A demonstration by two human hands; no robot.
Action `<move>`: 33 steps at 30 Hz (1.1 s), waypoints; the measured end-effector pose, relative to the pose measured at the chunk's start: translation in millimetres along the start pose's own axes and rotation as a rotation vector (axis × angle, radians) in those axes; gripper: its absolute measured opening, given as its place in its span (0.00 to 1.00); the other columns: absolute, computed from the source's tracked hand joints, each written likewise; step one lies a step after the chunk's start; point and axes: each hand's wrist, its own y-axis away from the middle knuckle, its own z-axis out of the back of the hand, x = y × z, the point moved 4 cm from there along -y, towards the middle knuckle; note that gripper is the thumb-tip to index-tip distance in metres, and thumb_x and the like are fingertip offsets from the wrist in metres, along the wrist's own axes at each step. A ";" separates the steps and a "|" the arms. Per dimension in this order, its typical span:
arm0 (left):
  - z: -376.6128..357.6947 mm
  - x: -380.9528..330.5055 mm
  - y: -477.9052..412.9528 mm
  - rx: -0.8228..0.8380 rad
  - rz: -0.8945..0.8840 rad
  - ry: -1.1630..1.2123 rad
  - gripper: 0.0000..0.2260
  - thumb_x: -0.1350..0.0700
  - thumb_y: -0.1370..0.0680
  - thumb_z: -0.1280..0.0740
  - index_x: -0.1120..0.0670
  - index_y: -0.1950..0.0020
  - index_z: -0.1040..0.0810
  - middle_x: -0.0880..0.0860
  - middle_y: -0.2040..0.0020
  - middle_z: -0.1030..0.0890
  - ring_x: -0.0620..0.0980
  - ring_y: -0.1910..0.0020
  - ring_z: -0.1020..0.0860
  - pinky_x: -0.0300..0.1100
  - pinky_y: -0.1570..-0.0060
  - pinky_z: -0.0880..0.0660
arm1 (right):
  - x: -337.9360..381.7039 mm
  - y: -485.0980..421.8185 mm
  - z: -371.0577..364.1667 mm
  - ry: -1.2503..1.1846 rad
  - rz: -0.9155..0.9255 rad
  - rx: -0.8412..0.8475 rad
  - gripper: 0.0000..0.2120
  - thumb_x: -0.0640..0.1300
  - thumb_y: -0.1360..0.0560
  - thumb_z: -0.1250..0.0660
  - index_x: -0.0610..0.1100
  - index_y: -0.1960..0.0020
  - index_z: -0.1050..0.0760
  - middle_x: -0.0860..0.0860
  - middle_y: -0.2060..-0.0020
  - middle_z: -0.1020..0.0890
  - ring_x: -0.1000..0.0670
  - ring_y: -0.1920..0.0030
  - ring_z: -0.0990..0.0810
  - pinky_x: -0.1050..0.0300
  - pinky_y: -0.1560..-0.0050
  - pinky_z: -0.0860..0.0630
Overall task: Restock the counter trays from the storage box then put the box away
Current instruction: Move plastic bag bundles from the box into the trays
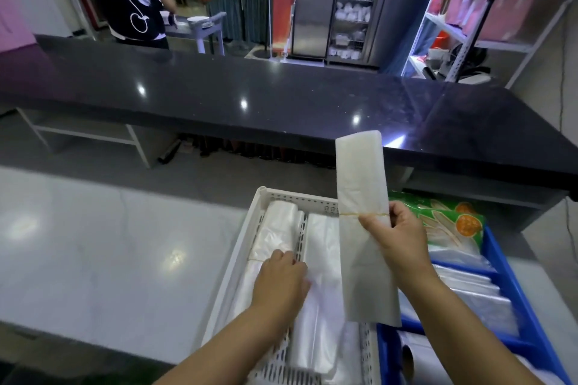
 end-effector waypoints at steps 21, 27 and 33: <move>-14.3 -30.9 1.9 0.033 0.415 0.807 0.20 0.57 0.28 0.35 0.52 0.37 0.35 0.52 0.44 0.23 0.54 0.51 0.22 0.46 0.53 0.24 | -15.8 11.3 45.7 -0.049 -0.035 -0.145 0.07 0.44 0.29 0.28 0.51 0.54 0.24 0.52 0.57 0.17 0.50 0.57 0.17 0.58 0.62 0.21; -21.4 -34.5 -2.3 0.139 0.420 0.975 0.10 0.56 0.35 0.32 0.54 0.55 0.26 0.51 0.60 0.20 0.49 0.65 0.21 0.45 0.64 0.24 | -10.4 11.2 33.6 -0.007 -0.014 -0.125 0.07 0.44 0.30 0.28 0.51 0.55 0.25 0.52 0.58 0.18 0.52 0.58 0.18 0.65 0.67 0.25; 23.1 -8.5 -6.7 -0.039 0.384 0.998 0.03 0.62 0.34 0.35 0.56 0.63 0.26 0.54 0.67 0.22 0.51 0.71 0.25 0.40 0.71 0.31 | 0.4 12.1 14.2 0.067 0.012 -0.072 0.07 0.46 0.30 0.27 0.53 0.57 0.26 0.54 0.60 0.18 0.52 0.60 0.18 0.57 0.63 0.20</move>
